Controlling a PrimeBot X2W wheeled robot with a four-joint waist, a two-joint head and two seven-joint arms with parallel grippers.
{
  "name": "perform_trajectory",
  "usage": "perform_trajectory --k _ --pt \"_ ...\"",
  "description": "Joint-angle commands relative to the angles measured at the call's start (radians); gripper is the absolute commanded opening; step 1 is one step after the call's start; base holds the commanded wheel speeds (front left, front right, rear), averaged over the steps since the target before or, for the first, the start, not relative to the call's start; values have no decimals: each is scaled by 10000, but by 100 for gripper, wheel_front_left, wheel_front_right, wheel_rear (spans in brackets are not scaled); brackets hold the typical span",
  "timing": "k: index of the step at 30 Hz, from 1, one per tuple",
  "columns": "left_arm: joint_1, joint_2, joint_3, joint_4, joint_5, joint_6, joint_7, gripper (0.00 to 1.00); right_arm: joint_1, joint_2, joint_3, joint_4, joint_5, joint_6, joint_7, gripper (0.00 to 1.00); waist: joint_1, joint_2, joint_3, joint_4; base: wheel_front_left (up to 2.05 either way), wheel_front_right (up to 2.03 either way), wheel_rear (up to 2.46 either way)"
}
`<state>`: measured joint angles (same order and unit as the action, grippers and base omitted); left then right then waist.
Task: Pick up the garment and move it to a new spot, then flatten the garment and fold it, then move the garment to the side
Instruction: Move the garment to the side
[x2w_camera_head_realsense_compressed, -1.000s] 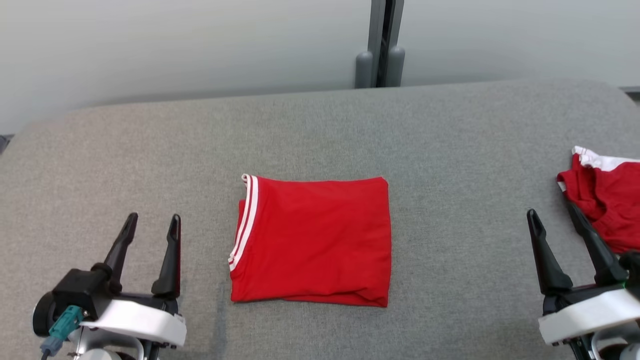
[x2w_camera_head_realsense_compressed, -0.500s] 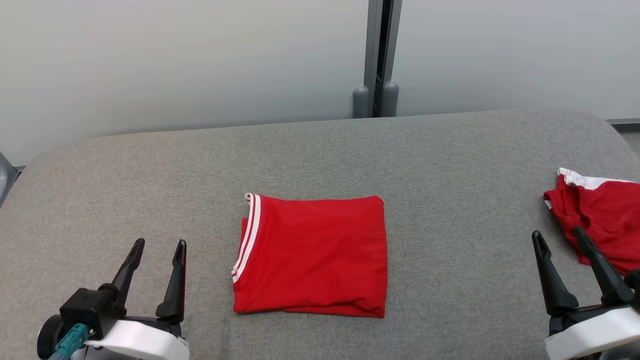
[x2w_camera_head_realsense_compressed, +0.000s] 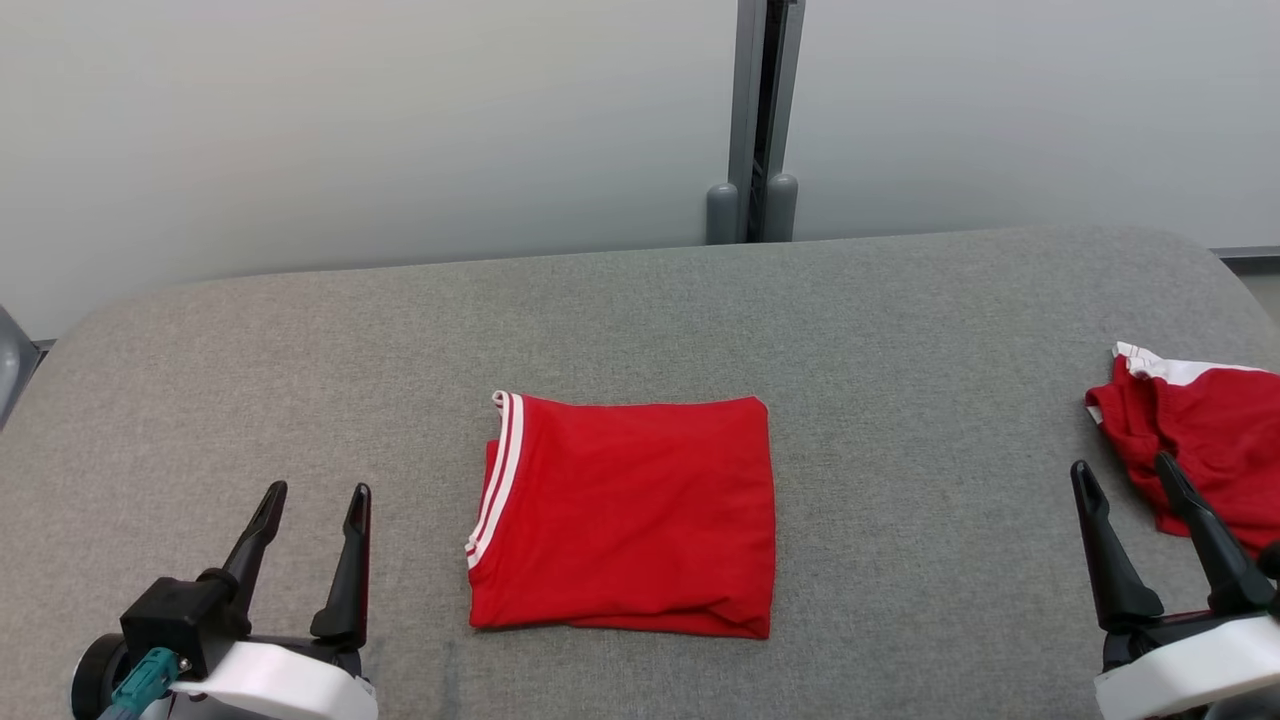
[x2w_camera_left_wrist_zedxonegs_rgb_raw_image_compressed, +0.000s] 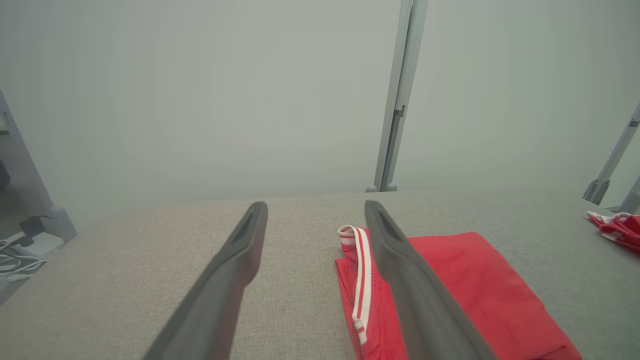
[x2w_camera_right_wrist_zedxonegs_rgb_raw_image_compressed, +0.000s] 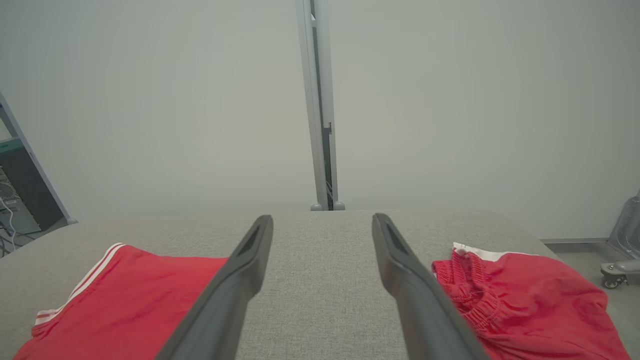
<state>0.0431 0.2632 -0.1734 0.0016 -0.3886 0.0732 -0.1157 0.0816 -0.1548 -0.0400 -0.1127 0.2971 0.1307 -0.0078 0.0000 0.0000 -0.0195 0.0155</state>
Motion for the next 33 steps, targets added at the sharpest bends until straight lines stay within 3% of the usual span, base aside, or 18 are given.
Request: perform_trajectory --k 1,18,23,33 --pt "2 47 19 -33 -62 61 -21 100 69 -5 -29 7 -27 0 9 100 0 0 -1 10 0 0 0" --pt "-204 70 -73 -96 -77 153 -135 100 67 -31 -107 128 -90 0 121 100 0 0 -23 210 0 0 0" --pt "-455 77 -120 -176 -55 99 -201 100 -207 -108 36 451 -99 0 236 100 0 0 184 625 0 0 0" --pt "-1592 -133 -198 -133 -125 -124 -664 100 -1628 -253 845 1897 122 0 387 100 0 0 1649 1666 0 0 0"
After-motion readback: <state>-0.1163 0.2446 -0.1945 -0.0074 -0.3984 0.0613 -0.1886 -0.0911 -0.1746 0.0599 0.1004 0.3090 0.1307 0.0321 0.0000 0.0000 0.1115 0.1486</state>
